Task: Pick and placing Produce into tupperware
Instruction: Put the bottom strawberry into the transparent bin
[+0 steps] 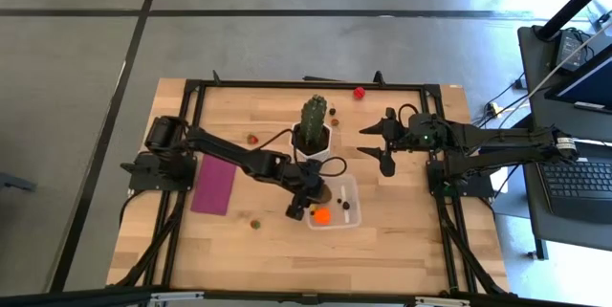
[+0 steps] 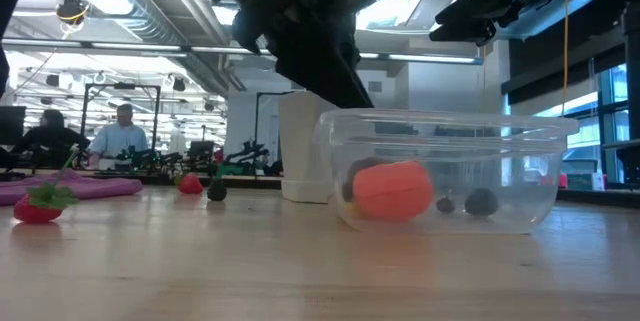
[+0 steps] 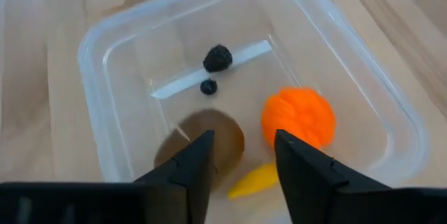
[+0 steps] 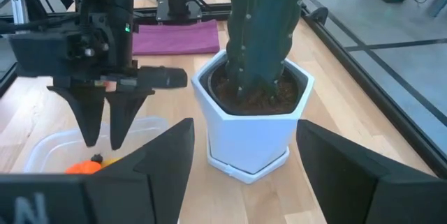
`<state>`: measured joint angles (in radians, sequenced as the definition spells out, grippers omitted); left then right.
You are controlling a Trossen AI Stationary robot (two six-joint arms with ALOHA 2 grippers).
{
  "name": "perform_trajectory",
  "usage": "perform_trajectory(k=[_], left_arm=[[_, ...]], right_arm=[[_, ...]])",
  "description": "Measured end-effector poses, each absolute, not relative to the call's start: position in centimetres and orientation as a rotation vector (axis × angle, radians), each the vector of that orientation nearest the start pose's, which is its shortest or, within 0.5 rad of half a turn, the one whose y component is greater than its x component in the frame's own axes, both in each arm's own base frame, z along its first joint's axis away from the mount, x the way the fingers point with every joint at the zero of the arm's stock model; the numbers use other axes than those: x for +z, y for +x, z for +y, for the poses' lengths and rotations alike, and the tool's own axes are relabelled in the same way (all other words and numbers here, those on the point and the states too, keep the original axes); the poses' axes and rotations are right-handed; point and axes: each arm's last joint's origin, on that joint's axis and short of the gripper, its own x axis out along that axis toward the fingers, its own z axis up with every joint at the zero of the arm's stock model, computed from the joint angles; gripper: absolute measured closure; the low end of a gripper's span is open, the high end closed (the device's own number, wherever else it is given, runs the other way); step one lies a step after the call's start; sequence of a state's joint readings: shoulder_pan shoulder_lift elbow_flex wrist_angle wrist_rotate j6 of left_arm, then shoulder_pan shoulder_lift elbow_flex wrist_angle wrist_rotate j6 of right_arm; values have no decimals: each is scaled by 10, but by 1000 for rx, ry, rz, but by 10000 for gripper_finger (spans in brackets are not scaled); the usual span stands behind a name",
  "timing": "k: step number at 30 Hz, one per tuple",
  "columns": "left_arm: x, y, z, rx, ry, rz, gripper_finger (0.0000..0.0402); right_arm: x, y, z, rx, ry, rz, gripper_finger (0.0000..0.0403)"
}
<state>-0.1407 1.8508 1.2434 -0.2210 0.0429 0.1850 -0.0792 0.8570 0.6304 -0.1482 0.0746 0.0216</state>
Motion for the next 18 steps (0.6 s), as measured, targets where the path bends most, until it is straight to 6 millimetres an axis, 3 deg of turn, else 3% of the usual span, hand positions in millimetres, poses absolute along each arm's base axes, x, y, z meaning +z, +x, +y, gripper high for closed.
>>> perform_trajectory(k=[9,18], left_arm=[[223,363,-57,-125,151,906,151],[265,319,-76,-55,-14,934,136]], right_arm=[[271,189,-17,-155,13,373,150],[272,189,-17,-151,-8,368,150]])
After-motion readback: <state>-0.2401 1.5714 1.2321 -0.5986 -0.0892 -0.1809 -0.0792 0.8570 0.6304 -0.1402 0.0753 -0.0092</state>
